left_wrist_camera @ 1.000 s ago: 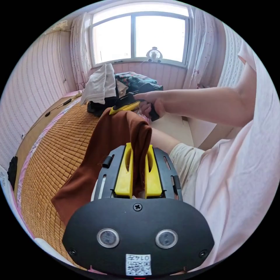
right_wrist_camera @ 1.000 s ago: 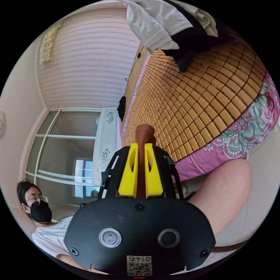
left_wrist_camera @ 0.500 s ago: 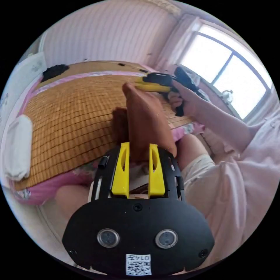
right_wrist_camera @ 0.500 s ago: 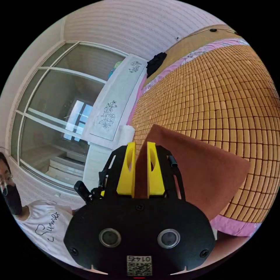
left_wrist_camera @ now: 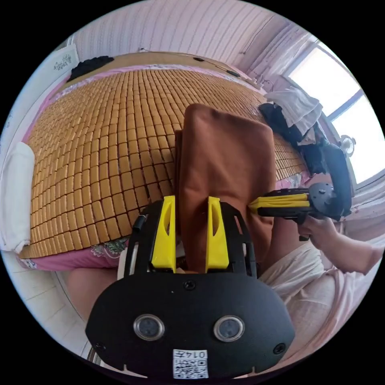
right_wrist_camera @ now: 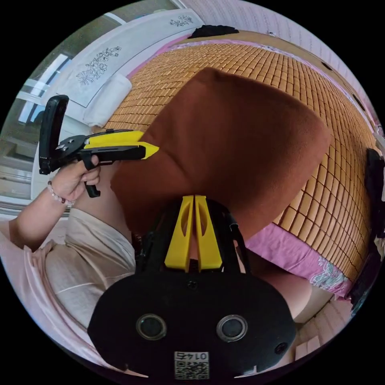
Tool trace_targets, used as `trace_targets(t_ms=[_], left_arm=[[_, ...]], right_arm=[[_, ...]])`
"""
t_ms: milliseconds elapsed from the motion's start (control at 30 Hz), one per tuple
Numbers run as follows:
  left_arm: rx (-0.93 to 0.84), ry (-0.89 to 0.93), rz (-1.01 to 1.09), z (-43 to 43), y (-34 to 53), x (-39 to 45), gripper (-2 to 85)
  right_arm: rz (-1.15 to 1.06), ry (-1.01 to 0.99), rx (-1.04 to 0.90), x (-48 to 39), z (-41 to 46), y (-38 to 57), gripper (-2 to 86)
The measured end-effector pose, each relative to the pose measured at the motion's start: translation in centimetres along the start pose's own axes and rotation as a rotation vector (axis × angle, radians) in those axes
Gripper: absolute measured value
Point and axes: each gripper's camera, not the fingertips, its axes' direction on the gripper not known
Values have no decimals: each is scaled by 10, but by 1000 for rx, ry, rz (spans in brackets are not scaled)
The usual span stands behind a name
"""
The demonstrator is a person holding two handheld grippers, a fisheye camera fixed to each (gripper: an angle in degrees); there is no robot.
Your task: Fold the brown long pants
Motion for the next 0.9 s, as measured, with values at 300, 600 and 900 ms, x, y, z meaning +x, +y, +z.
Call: trace_targets(t_ms=[300,600,900], left_arm=[[70,167,23,-36,-25,-49,171],[-62,209,145,-17,-55,-55,225],[-54,266,101,-35,-53,-85,209]], right_arm=[[152,-19,286,32,-50,19,77],[329,-298,376,85,-26,23,104],[369,-114,188,69,15,-19,214]])
